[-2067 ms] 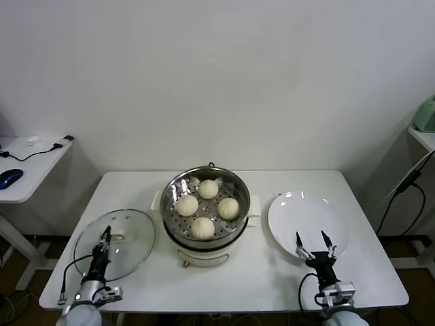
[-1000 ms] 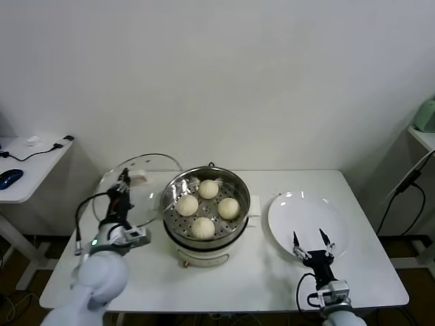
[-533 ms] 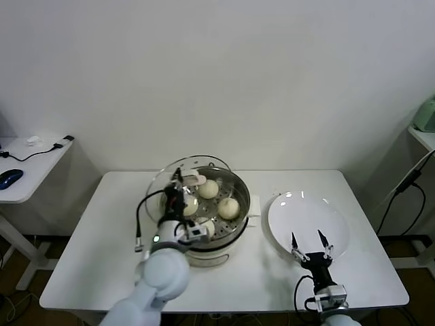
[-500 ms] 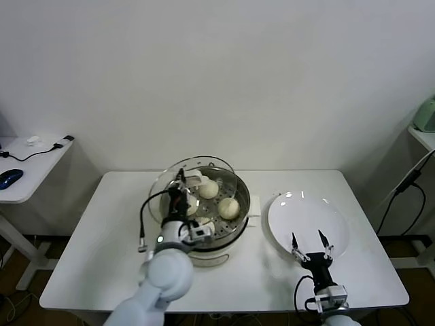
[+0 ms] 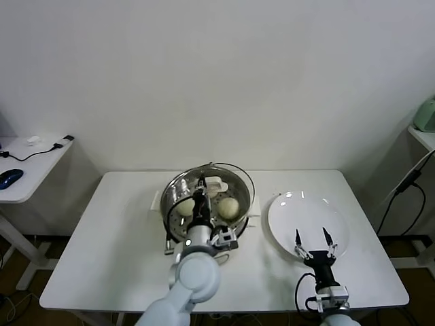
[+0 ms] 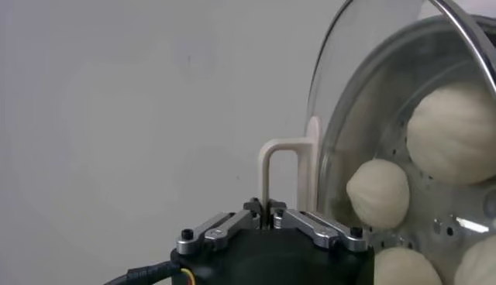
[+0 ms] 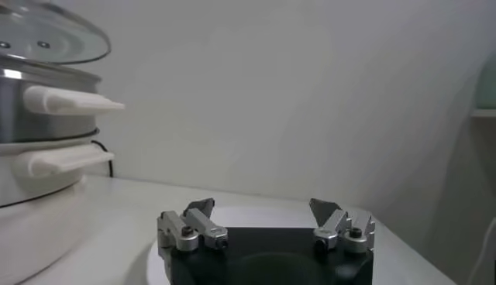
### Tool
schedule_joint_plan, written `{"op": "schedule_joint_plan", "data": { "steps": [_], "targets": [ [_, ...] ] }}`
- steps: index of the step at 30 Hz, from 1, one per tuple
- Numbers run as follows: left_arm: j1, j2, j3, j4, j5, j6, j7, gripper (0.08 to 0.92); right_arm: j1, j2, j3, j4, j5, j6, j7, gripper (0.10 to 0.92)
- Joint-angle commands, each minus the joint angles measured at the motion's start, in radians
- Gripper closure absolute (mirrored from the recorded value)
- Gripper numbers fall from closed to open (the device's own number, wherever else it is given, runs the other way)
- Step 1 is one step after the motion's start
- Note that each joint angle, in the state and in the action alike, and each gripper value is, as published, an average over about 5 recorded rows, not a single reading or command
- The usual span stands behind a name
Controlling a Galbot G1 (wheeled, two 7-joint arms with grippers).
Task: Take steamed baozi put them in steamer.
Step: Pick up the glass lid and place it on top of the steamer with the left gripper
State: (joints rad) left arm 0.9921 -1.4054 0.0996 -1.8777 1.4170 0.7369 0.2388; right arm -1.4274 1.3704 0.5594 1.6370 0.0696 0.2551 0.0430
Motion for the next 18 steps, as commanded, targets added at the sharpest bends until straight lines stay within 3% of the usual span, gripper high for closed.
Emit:
{"op": "schedule_joint_plan", "data": {
  "steps": [1, 18],
  "targets": [
    [-0.004, -0.040, 0.014, 0.039, 0.093, 0.011, 0.006, 0.862, 0.006, 0.004, 0.003, -0.005, -0.005, 0.024, 0.012, 0.203],
    [0.049, -0.024, -0.031, 0.074, 0.151, -0.041, -0.031, 0.862, -0.009, 0.017, 0.003, -0.008, -0.025, 0.055, 0.014, 0.203]
  ]
}}
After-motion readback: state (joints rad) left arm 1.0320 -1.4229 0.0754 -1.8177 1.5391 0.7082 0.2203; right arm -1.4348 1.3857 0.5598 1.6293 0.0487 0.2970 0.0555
